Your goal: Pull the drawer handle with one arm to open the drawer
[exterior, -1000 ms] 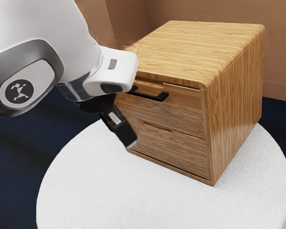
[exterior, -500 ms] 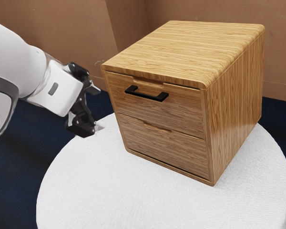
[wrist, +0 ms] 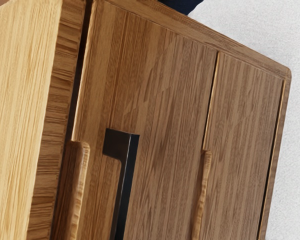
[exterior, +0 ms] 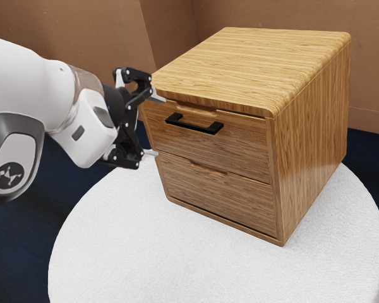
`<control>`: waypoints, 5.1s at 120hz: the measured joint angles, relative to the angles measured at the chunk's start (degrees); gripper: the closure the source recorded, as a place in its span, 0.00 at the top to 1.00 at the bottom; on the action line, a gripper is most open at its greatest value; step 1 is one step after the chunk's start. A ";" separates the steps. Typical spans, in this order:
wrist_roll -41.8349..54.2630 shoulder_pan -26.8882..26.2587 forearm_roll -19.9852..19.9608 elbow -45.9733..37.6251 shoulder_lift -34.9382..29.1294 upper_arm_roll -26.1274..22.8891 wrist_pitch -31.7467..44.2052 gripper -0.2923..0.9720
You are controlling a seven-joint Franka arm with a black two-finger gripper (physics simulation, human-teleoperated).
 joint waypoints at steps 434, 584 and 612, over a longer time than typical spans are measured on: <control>18.65 4.29 0.01 4.85 12.20 -1.17 -0.78 0.39; 18.46 4.33 -0.67 -6.18 0.38 0.49 -1.58 0.39; 18.43 4.37 -1.06 -8.48 -2.26 0.51 -1.78 0.37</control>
